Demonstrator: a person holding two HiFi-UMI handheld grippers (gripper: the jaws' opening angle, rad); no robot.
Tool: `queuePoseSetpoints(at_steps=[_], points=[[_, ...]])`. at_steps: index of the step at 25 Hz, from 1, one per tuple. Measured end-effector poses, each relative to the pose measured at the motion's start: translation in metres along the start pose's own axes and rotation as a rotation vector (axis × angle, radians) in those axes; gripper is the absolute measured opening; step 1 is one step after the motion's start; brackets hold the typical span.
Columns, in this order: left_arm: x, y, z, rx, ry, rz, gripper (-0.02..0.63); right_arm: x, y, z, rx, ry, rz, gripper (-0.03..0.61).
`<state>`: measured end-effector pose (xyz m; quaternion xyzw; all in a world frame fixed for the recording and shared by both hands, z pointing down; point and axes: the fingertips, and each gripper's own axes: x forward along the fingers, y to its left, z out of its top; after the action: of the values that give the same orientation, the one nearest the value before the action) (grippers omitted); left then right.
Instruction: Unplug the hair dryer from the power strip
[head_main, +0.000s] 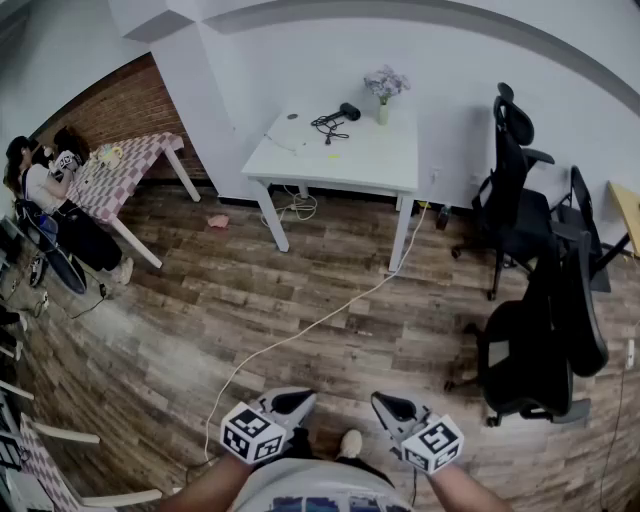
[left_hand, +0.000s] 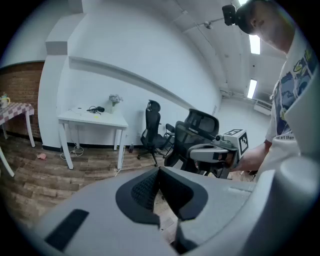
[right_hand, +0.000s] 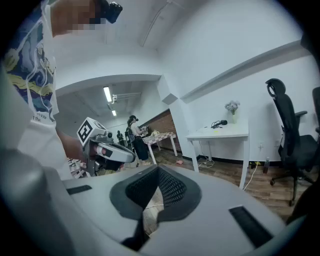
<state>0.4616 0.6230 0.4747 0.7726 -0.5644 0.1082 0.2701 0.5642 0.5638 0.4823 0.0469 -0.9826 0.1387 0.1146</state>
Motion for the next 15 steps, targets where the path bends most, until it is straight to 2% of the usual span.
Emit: queuePoseSetpoints(at_steps=[5, 8, 13, 15], points=[[0.002, 0.004, 0.004, -0.009, -0.001, -0.017, 0.002, 0.009, -0.003, 0.013, -0.002, -0.014, 0.005, -0.003], [0.004, 0.012, 0.009, -0.014, -0.015, -0.027, 0.002, 0.018, -0.007, 0.011, 0.001, 0.012, 0.002, -0.003], [0.002, 0.047, 0.014, -0.034, -0.040, -0.040, 0.002, 0.047, -0.016, 0.018, -0.022, 0.045, -0.025, -0.003], [0.003, 0.067, 0.019, -0.052, -0.056, -0.050, 0.002, 0.061, -0.025, 0.027, 0.008, 0.032, -0.051, -0.003]])
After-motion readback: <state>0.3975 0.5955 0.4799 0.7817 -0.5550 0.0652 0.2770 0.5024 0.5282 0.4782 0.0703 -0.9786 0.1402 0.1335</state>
